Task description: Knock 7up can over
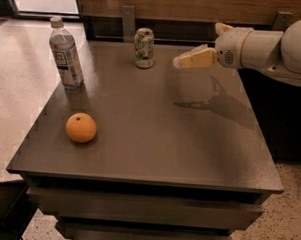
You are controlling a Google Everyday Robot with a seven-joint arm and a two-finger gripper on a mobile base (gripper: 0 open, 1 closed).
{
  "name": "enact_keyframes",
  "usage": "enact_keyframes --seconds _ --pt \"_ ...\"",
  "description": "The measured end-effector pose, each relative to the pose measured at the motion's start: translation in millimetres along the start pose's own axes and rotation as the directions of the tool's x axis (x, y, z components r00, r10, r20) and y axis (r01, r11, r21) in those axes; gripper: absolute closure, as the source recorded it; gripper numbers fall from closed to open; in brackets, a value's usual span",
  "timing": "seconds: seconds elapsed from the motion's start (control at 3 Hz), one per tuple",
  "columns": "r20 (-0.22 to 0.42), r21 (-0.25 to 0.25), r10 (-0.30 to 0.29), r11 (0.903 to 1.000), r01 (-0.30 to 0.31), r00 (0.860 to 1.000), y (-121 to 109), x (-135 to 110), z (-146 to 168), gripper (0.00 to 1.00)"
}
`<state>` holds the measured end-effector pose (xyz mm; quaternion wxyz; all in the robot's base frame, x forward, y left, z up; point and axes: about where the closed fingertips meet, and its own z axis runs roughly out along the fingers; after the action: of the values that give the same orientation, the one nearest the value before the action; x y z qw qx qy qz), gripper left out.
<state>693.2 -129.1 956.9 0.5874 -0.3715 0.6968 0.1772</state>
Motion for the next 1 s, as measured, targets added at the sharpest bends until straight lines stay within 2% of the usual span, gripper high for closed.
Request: enact_keyframes --seconds 0.33,1.0 --pt "0.038 -0.028 0.028 0.9992 -0.027 0.999 1 -2 28 0.00" --pt "0.074 -0.071 0.058 0.9961 -0.053 0.996 0 -12 82 0.00"
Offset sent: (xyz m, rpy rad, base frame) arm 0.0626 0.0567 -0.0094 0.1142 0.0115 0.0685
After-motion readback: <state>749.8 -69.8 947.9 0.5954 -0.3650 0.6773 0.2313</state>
